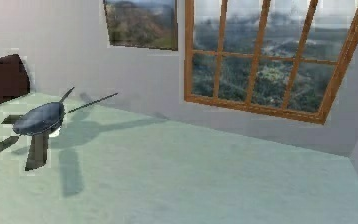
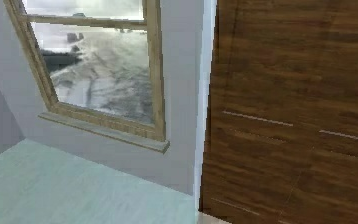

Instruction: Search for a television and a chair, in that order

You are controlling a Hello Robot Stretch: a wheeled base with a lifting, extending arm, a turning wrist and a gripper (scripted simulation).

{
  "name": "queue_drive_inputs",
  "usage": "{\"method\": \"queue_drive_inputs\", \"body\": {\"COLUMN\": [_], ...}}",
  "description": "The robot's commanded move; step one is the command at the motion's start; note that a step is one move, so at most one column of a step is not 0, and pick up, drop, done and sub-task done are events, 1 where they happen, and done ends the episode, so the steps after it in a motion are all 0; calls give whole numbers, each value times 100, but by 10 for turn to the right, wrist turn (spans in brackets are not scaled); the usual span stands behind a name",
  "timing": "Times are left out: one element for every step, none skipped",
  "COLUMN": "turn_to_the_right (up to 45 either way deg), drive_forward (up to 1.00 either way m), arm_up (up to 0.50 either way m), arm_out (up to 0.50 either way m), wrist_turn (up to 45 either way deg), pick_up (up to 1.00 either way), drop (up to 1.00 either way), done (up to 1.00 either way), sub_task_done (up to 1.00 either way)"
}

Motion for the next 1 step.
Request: {"method": "queue_drive_inputs", "body": {"turn_to_the_right": [30], "drive_forward": [0], "arm_up": [0], "arm_out": [0], "wrist_turn": [0], "pick_up": [0], "drop": [0], "done": [0], "sub_task_done": [0]}}
